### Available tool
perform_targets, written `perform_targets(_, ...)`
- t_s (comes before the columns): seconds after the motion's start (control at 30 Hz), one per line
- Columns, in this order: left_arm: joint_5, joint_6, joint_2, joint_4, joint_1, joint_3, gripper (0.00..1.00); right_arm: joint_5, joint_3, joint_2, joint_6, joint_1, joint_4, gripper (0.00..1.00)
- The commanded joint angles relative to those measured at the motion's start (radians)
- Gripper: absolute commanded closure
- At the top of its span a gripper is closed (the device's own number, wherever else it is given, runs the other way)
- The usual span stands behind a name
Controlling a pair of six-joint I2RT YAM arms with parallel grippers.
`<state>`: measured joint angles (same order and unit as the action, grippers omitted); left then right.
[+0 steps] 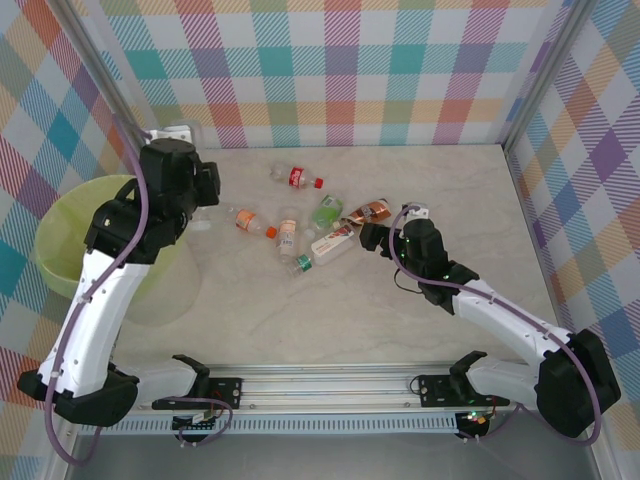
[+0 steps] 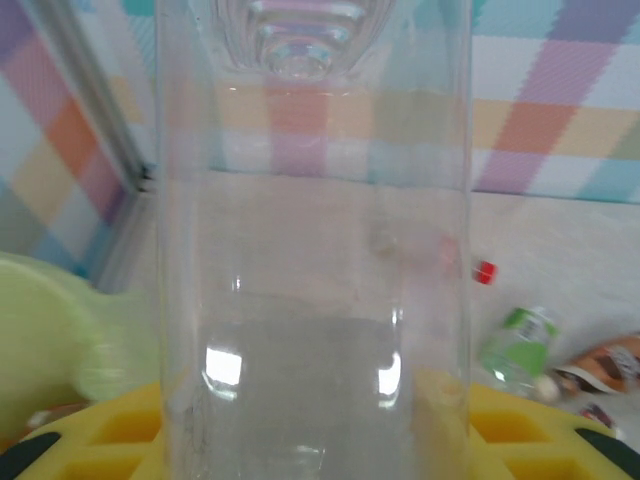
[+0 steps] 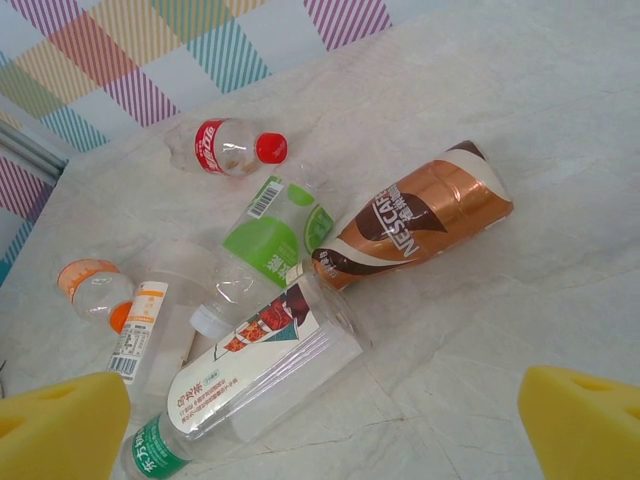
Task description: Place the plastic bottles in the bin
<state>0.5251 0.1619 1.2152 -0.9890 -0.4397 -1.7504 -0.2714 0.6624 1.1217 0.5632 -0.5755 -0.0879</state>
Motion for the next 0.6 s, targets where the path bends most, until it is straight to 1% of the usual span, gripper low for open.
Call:
perform_targets(0.0,0.25,-0.066,-0.006,-0.068,0.019,-0.054,0.59,-0.034,0.007,-0.026,0.001,0.006,-0.032,0.0)
perform_targets(0.1,0.315,-0.093,-0.012,-0.049,0.033,-0.061,0.59,-0.038,0.013,-0.031,0.0,0.006,-0.014,0.0)
perform_targets(0.23,0.347,-0.118,-0.013,-0.032,0.088,-0.052,0.6,-0.037,0.013,-0.04,0.0,0.006,-0.008,0.0)
perform_targets(0.33,0.329,-0.129,-0.033,-0.004,0.19,-0.013,0.59,-0.038,0.013,-0.045,-0.003,0.006,0.001,0.0)
perform_targets(0.43,0.258,-0.12,-0.063,0.016,0.31,0.028,0.58,-0.032,0.011,-0.049,-0.012,0.006,0.002,0.0)
perform_targets(0.57,0.218,-0.103,-0.08,0.038,0.422,0.092,0.58,-0.034,0.01,-0.047,-0.017,0.006,-0.007,0.0)
